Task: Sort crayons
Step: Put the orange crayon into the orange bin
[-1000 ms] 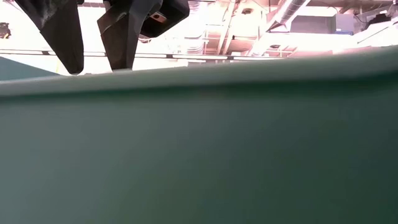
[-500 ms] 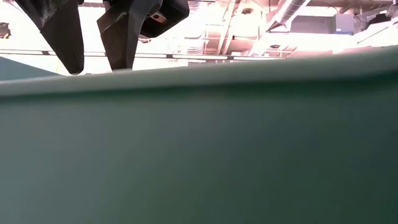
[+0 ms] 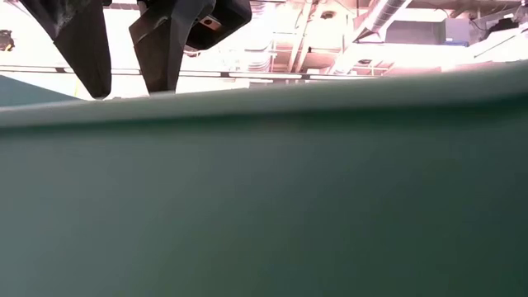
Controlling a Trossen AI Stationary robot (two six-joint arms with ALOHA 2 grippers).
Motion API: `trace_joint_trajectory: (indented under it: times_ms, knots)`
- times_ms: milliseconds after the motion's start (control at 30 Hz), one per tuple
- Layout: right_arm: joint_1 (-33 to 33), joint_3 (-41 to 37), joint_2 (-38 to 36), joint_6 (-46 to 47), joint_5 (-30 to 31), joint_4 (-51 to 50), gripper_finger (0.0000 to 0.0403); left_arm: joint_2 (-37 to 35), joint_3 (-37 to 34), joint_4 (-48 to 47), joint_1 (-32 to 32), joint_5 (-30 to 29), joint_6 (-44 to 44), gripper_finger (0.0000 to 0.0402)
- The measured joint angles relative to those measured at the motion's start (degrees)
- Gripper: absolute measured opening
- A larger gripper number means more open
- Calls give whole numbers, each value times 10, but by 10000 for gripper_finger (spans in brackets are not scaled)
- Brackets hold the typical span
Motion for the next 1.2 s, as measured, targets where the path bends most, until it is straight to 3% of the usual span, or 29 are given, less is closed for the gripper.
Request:
trace_joint_trajectory:
  times_ms: [1200]
  knots:
    - [24, 0, 0, 33, 31, 5, 56, 0, 0, 1, 6, 2, 2, 142]
